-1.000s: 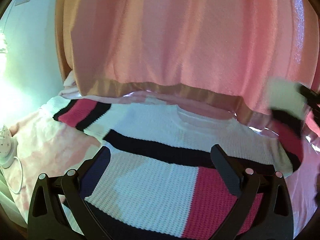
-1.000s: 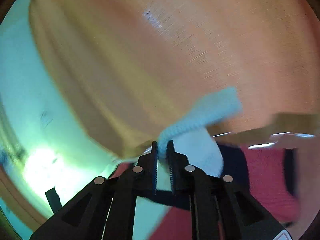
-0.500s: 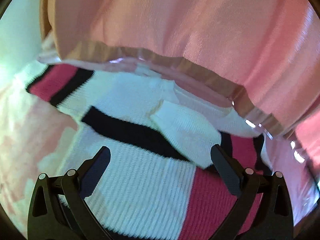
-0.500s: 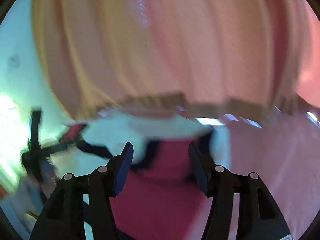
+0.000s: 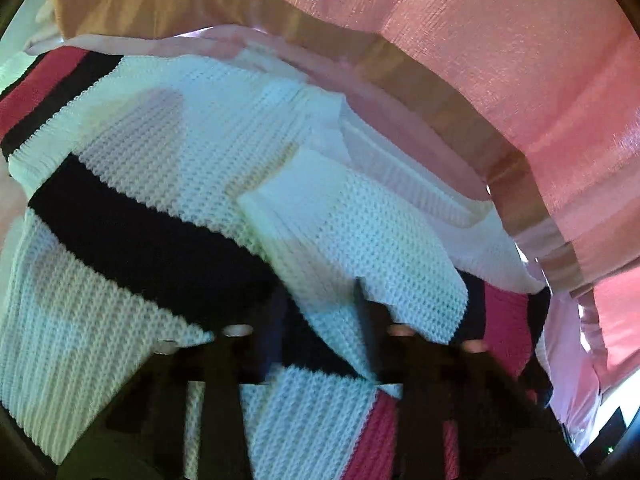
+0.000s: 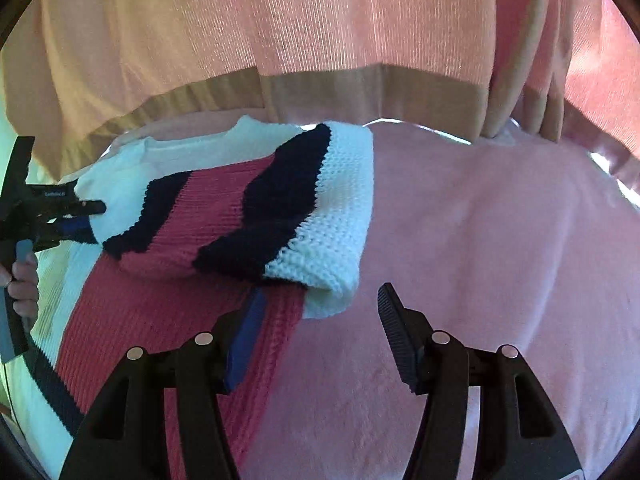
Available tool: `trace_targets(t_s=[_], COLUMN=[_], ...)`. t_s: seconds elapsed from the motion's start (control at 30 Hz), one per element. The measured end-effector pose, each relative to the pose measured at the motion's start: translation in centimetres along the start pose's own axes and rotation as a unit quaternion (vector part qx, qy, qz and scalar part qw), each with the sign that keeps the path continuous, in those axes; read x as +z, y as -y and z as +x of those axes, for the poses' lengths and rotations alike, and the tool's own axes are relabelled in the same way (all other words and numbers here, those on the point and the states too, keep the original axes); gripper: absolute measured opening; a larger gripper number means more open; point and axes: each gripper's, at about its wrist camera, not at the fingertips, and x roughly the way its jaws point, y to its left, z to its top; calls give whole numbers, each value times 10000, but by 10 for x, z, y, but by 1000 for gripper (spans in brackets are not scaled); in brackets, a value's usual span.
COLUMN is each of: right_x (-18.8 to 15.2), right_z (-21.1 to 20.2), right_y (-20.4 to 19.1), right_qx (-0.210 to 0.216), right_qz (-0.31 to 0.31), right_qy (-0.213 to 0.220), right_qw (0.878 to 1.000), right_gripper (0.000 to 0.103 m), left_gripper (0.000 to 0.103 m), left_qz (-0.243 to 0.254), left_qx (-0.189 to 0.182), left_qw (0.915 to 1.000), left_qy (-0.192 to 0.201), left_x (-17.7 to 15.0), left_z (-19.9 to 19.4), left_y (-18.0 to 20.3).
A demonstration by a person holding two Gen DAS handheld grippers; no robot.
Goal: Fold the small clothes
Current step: 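Grasp the other striped sleeve near its cuff with the left gripper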
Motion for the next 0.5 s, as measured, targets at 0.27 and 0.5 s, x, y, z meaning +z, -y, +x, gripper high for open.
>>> trace_targets(t_s=[0.27,0.5], right_x=[4,2], right_z=[-2,10], right_y=[-8,-11], right_qx=[101,228], right_qz=[14,199], right_qy=[293,67], right_qw=[9995,9995], right_gripper=[58,57], left_gripper=[5,5], left_qz=[312,195], left_qx=[-118,438], left_qw=[9930,9952], left_qy=[1134,855], left_x=[19,26], left_z=[-64,-51], left_y=[2,-41])
